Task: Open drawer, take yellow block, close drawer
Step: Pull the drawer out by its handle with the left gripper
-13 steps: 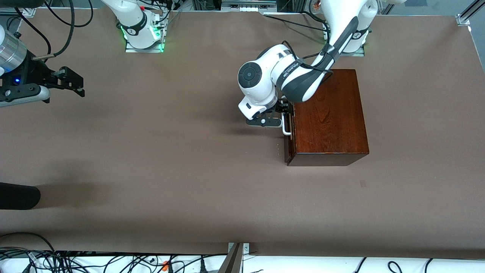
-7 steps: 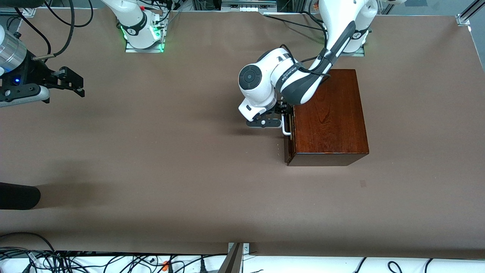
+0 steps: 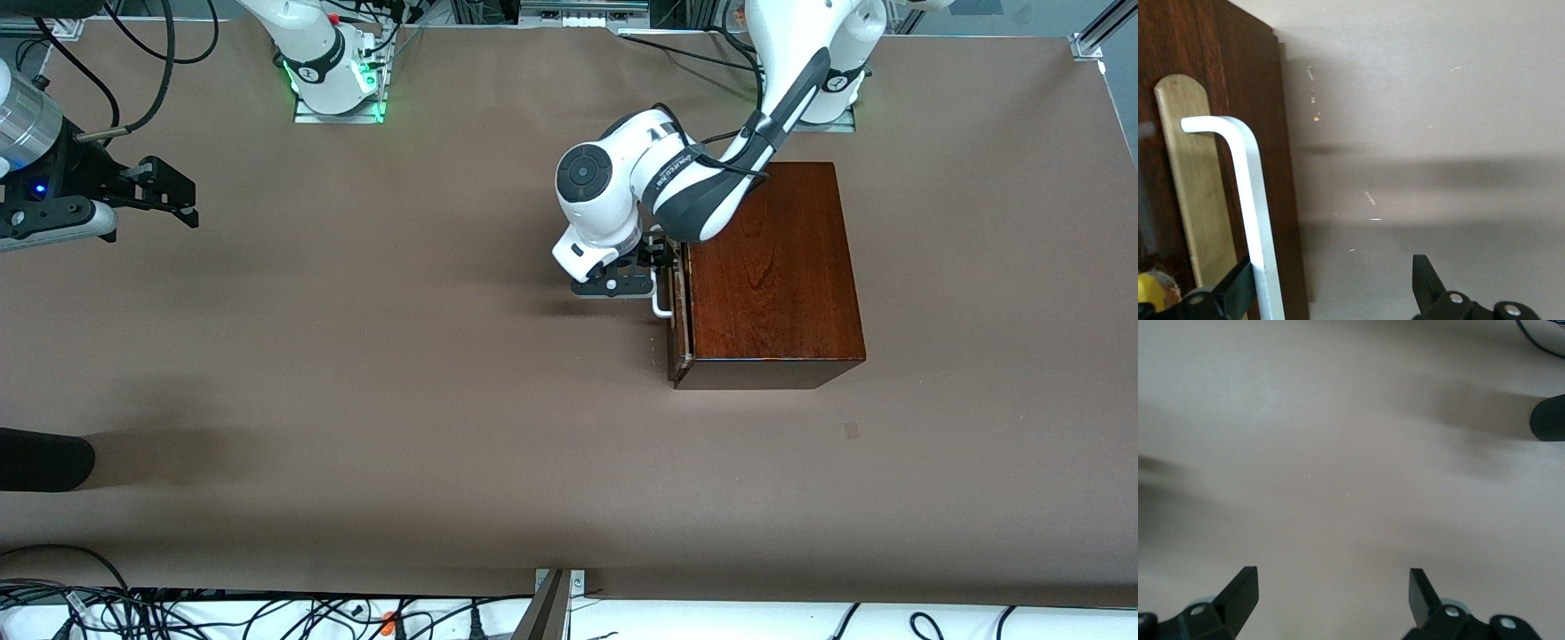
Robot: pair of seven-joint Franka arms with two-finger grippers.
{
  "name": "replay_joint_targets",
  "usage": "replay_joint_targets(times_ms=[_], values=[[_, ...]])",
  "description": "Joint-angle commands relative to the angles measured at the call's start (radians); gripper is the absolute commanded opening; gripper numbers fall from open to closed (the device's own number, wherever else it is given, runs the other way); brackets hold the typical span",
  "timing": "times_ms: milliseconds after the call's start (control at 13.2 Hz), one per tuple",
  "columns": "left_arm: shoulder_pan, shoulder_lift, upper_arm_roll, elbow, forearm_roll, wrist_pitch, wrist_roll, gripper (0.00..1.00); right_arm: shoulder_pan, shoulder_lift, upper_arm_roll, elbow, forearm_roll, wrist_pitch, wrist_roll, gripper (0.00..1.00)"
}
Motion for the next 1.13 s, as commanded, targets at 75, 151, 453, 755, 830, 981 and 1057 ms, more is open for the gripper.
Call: replay_joint_targets(times_ms=[75,151,453,755,830,981,1057], values=[[-0.042,0.022,-0.002,0.015,-0.039,0.1,-0.01,1.0,-0.005,0.008,0.002,0.022,-0.001,-0.004,-0.002,1.0],[-0.043,0.025,-0.002,0.016,-0.049,0.11,-0.01,1.0,-0.004,0.009,0.002,0.022,-0.001,-0.004,-0.002,1.0],[-0.066,0.051,-0.002,0.059,-0.069,0.131,-0.01,1.0,-0.004,0.008,0.002,0.022,-0.001,-0.004,-0.002,1.0],[-0.071,0.05,-0.002,0.061,-0.084,0.129,-0.008,1.0,-0.004,0.008,0.002,0.021,-0.001,-0.006,-0.002,1.0],[-0.071,0.048,-0.002,0.061,-0.084,0.129,-0.008,1.0,-0.004,0.009,0.002,0.021,-0.001,-0.004,-0.002,1.0],[-0.069,0.048,0.0,0.102,-0.081,0.124,-0.004,1.0,-0.004,0.008,0.002,0.021,-0.001,-0.006,-0.004,1.0],[-0.066,0.043,0.0,0.107,-0.081,0.12,-0.002,1.0,-0.004,0.008,0.002,0.021,-0.001,-0.007,-0.004,1.0]])
